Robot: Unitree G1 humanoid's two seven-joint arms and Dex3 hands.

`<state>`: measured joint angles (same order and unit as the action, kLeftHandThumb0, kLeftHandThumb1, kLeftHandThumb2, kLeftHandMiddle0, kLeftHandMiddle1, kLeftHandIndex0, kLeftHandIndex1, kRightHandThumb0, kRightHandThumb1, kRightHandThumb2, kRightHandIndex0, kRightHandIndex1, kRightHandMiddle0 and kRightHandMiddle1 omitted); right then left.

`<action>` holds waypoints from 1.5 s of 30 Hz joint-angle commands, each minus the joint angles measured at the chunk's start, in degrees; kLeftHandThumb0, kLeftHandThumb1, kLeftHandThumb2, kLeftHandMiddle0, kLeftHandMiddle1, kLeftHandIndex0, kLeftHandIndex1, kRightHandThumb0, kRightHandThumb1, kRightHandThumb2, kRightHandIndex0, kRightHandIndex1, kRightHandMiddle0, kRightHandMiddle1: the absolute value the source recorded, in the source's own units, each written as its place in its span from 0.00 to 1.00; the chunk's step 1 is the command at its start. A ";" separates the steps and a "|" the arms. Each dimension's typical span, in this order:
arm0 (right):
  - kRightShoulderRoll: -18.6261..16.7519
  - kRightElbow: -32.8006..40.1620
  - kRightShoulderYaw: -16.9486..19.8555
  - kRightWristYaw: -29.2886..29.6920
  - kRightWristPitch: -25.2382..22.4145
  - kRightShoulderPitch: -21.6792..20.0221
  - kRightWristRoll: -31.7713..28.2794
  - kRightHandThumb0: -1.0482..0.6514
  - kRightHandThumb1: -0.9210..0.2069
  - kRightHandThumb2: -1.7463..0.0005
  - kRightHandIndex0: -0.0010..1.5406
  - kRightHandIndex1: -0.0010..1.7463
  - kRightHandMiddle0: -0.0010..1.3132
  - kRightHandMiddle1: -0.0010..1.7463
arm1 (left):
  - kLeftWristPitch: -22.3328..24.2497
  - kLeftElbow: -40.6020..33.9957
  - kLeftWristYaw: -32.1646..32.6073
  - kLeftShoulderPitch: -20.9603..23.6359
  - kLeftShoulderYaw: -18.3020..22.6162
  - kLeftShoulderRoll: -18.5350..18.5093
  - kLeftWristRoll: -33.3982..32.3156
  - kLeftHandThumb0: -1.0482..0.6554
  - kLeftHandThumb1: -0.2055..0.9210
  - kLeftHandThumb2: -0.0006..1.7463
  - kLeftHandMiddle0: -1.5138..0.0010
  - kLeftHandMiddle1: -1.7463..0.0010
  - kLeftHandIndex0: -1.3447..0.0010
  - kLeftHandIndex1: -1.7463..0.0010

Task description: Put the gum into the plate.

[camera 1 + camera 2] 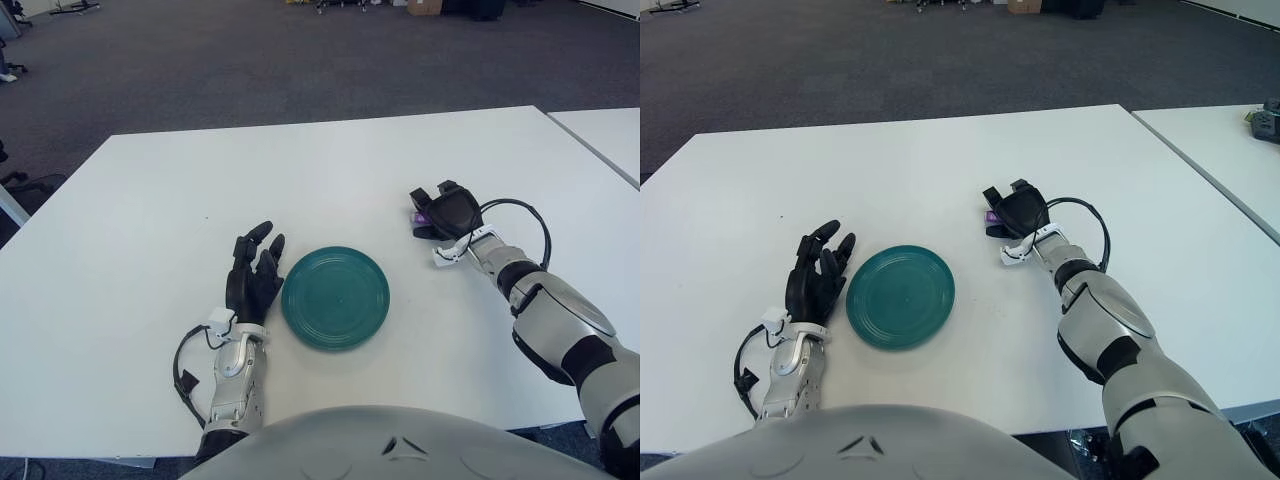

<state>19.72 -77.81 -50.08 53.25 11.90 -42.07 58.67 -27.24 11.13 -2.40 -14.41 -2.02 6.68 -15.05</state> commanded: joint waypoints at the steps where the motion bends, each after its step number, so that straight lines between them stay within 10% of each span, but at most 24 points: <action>1: -2.95 -1.26 0.66 1.55 -0.32 3.55 -0.81 0.30 0.00 0.56 0.71 1.00 0.64 1.00 | -0.43 0.09 0.54 -0.87 0.82 3.04 -0.59 0.13 1.00 0.40 0.57 0.92 0.85 0.42; 12: -4.49 -1.26 3.13 9.09 1.70 4.19 -2.50 0.33 0.00 0.59 0.83 1.00 0.74 1.00 | -0.31 -1.24 0.38 -1.20 1.80 2.53 -1.03 0.14 1.00 0.39 0.69 0.67 0.85 0.40; 32: -3.92 -0.26 6.39 11.60 7.72 2.11 -4.46 0.33 0.00 0.62 0.78 1.00 0.70 1.00 | 0.49 -2.09 0.13 -1.61 2.21 2.30 -0.85 0.14 1.00 0.40 0.70 0.61 0.85 0.38; 45: 5.80 21.91 11.24 -9.38 22.40 -8.78 -7.26 0.33 0.00 0.63 0.78 1.00 0.74 1.00 | 1.74 -1.72 -0.95 -1.36 2.71 0.85 -0.88 0.14 1.00 0.40 0.69 0.59 0.85 0.39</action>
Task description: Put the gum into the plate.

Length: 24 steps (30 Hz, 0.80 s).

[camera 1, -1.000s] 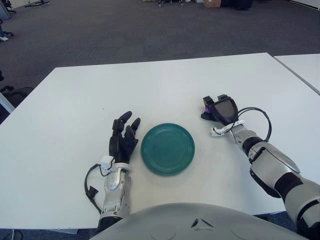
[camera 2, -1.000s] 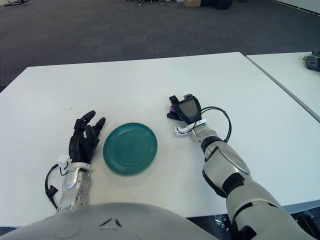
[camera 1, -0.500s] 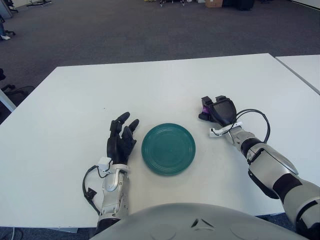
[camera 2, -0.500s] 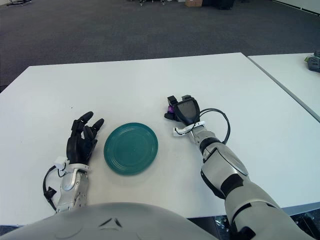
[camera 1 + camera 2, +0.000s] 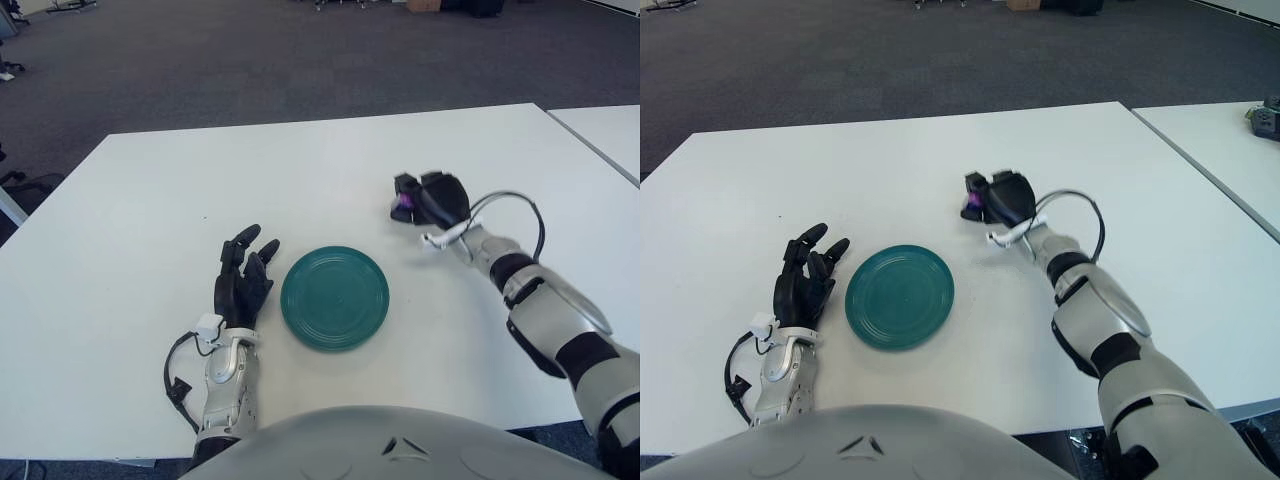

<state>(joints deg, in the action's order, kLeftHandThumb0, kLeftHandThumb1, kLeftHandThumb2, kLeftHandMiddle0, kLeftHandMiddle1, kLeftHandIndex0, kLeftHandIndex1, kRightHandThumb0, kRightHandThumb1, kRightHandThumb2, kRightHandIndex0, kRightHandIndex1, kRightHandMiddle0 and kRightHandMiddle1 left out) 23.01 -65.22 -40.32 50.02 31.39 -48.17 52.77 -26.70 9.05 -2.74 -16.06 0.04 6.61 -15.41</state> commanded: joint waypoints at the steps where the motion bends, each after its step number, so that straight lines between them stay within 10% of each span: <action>1: 3.18 11.51 1.80 -7.40 3.12 -2.08 -1.46 0.33 0.00 0.63 0.79 1.00 0.74 1.00 | 1.25 0.40 -0.61 0.31 0.70 0.92 -0.51 0.14 1.00 0.40 0.69 0.59 0.85 0.39; 11: 12.12 50.60 5.18 -26.77 2.91 10.25 -2.05 0.34 0.05 0.62 0.82 1.00 0.77 1.00 | 1.78 -0.33 1.29 -0.07 0.53 1.39 1.32 0.14 1.00 0.41 0.69 0.59 0.85 0.39; 24: 11.97 64.49 1.94 -44.87 0.21 20.06 1.94 0.34 0.20 0.50 0.83 1.00 0.75 1.00 | 1.58 -0.36 1.29 -0.46 0.33 1.07 2.11 0.15 1.00 0.40 0.70 0.58 0.86 0.39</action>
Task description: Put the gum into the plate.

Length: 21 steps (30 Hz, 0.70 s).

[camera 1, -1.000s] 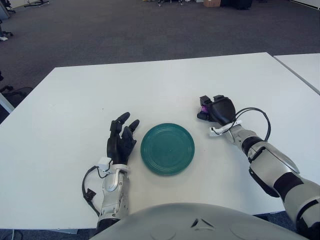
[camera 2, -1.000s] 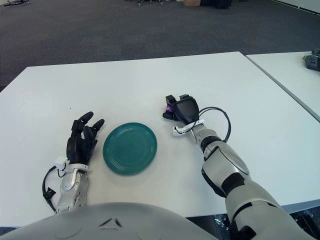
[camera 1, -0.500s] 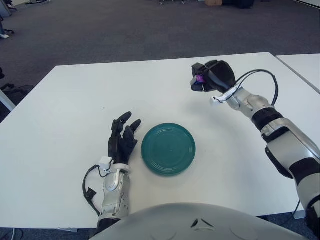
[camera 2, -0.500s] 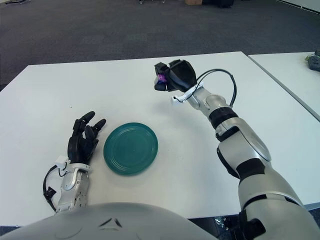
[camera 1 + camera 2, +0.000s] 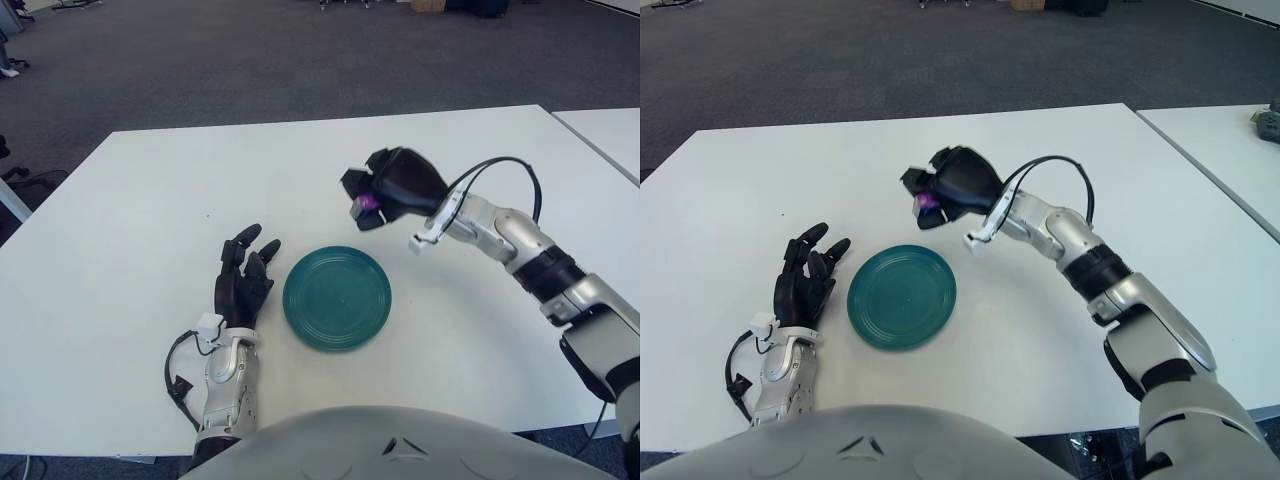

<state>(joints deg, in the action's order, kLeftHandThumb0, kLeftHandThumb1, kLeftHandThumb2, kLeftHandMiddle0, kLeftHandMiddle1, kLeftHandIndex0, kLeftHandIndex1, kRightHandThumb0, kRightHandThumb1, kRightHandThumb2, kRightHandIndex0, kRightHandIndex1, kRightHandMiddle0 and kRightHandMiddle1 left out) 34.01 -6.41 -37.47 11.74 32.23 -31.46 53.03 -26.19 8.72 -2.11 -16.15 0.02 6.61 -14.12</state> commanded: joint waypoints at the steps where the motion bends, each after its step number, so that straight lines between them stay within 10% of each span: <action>1: 0.77 6.19 -0.94 -7.47 -0.13 3.38 1.86 0.34 0.21 0.49 0.83 1.00 0.76 1.00 | 1.02 0.02 0.60 -0.41 0.40 1.05 0.88 0.15 1.00 0.40 0.70 0.58 0.86 0.39; 5: -0.15 6.74 -0.74 -8.93 2.17 3.50 3.29 0.33 0.27 0.44 0.84 1.00 0.79 1.00 | 0.95 0.18 0.60 -0.43 0.52 1.19 1.20 0.15 1.00 0.41 0.70 0.58 0.86 0.39; 11: -2.31 7.02 -1.99 -12.99 5.22 2.99 4.23 0.32 0.54 0.24 0.83 1.00 0.53 1.00 | 1.26 0.10 1.25 -0.47 0.57 1.28 2.41 0.15 1.00 0.42 0.71 0.58 0.87 0.39; 21: -5.32 6.43 -3.15 -22.43 5.01 3.41 4.34 0.35 0.47 0.30 0.80 1.00 0.42 1.00 | 1.71 0.09 3.23 -0.26 0.41 1.65 4.71 0.15 1.00 0.46 0.73 0.60 0.90 0.39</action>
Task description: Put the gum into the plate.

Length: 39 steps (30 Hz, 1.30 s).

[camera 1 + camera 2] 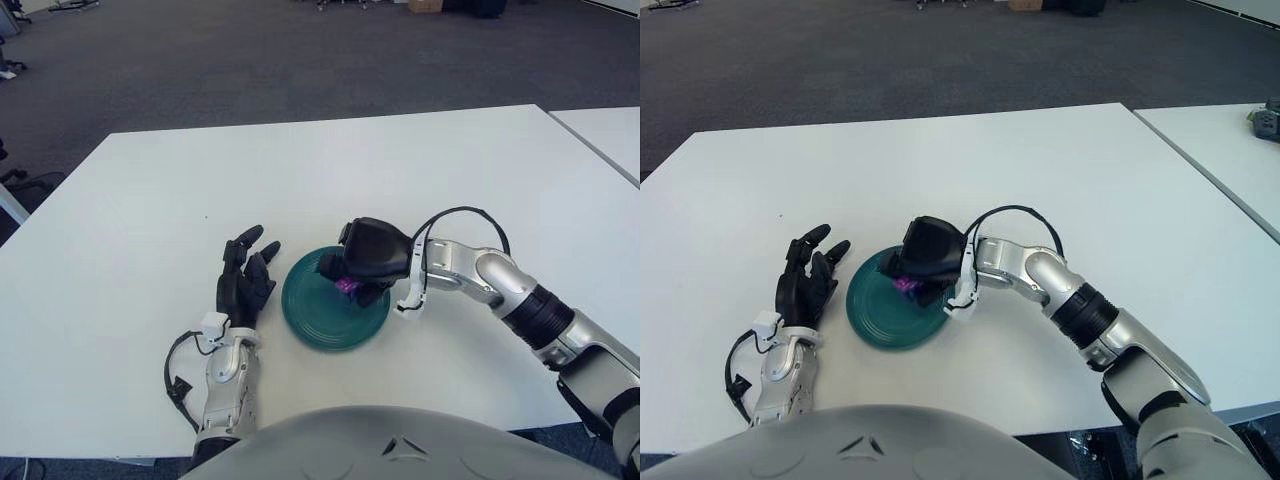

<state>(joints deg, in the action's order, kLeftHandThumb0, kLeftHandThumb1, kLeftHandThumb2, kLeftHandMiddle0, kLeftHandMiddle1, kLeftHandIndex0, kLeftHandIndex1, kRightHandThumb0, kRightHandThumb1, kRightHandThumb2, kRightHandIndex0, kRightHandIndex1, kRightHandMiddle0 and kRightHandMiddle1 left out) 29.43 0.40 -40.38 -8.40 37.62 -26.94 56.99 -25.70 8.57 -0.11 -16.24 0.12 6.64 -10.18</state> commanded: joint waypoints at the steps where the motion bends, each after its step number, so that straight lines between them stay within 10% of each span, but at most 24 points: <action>1: -1.02 -0.72 -0.25 -2.66 -0.37 -1.13 0.46 0.35 0.46 0.31 0.80 1.00 0.42 1.00 | 1.29 0.31 1.45 -0.09 0.25 1.71 0.92 0.15 1.00 0.46 0.73 0.60 0.90 0.39; 19: -5.85 -8.20 -1.79 1.05 1.93 -2.57 3.47 0.35 0.44 0.32 0.76 1.00 0.40 1.00 | 0.70 3.17 1.65 0.88 0.48 2.39 -0.64 0.16 1.00 0.45 0.75 0.61 0.92 0.38; 30: -7.81 -7.97 -0.63 14.03 -0.91 1.97 5.97 0.40 0.05 0.66 0.47 1.00 0.18 1.00 | 0.02 3.63 5.49 0.69 0.88 3.71 0.39 0.17 1.00 0.46 0.82 0.64 0.97 0.39; 35: -6.27 -3.47 0.32 14.32 -1.47 2.88 6.69 0.17 0.01 0.57 0.29 1.00 0.06 0.83 | -2.03 4.54 8.00 0.75 1.03 4.17 1.40 0.19 1.00 0.49 0.82 0.67 0.99 0.42; 39: -4.83 -2.21 0.46 11.61 -1.38 2.46 6.44 0.09 0.00 0.51 0.15 0.50 0.02 0.50 | -2.52 4.75 9.34 0.70 1.00 4.43 1.31 0.20 1.00 0.53 0.82 0.73 1.00 0.44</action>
<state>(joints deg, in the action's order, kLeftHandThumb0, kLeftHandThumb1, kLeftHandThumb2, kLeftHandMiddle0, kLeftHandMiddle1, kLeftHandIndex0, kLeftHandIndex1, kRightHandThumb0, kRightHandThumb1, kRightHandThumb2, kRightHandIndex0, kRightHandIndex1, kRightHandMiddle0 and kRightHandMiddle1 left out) 23.18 -3.14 -41.22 4.82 36.73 -23.56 62.71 -28.40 11.12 7.67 -14.94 0.30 6.79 -8.82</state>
